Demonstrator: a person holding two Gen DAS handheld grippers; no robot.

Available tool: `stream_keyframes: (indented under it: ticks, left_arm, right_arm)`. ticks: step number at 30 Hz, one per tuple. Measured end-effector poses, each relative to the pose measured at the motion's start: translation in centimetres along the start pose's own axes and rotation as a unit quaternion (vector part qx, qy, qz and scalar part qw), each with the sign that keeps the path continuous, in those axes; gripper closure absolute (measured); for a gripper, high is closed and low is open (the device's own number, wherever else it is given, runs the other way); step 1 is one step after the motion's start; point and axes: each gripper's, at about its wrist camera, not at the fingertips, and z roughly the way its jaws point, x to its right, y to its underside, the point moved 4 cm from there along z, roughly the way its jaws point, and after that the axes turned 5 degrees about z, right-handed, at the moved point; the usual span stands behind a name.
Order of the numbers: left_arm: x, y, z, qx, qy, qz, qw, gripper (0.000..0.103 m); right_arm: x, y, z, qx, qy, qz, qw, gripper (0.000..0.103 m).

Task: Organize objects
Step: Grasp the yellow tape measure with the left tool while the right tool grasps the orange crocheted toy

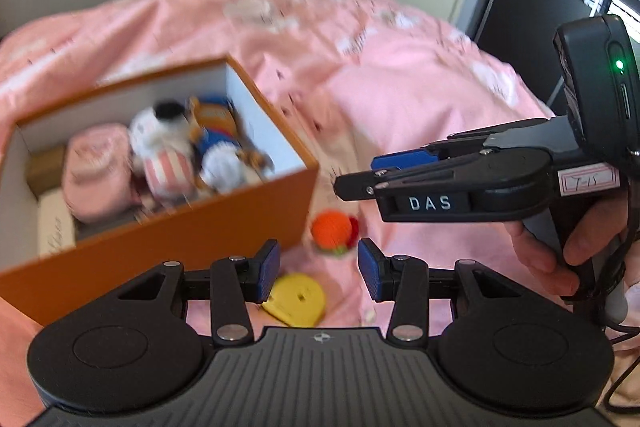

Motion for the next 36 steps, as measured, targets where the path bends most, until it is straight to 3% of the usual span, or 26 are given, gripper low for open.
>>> stream_keyframes:
  ticks: [3,7,10,15,17,23,28,36]
  left_arm:
    - [-0.3,1.1,1.5,-0.037,0.002,-0.009,0.9993,0.042]
    - [-0.5,2.3,3.3,-0.059,-0.015,0.008,0.9981,0.041]
    - [-1.1,3.2,4.7,-0.077,0.002,-0.011,0.997,0.041]
    - [-2.1,4.1,6.5,-0.105,-0.015,-0.039,0.9936,0.041]
    - [-2.6,4.6,7.2,-0.114,-0.005,-0.058,0.9918,0.041]
    - [-4.1,5.9,8.8,-0.131,0.013,-0.107,0.9854,0.041]
    - [-4.9,6.3,9.1,-0.117,0.03,-0.133,0.9836,0.041]
    - [-3.7,6.0,9.7,-0.121,0.027,-0.094,0.9878,0.037]
  right_arm:
    - [0.8,1.4,1.2,-0.012,0.012,0.02,1.0,0.061]
    - [1.7,2.7,2.7,-0.015,0.052,0.015,0.998,0.061]
    - [2.4,3.4,3.8,-0.032,0.04,0.031,0.998,0.061]
    - [2.7,4.5,5.2,-0.053,0.035,0.036,0.997,0.061]
    - [2.8,4.8,5.7,-0.061,0.037,0.039,0.997,0.061]
    - [3.1,5.0,6.1,-0.066,0.035,0.047,0.996,0.061]
    - [3.1,5.2,6.5,-0.073,0.036,0.046,0.996,0.061]
    - [3.1,5.2,6.7,-0.077,0.034,0.047,0.995,0.062]
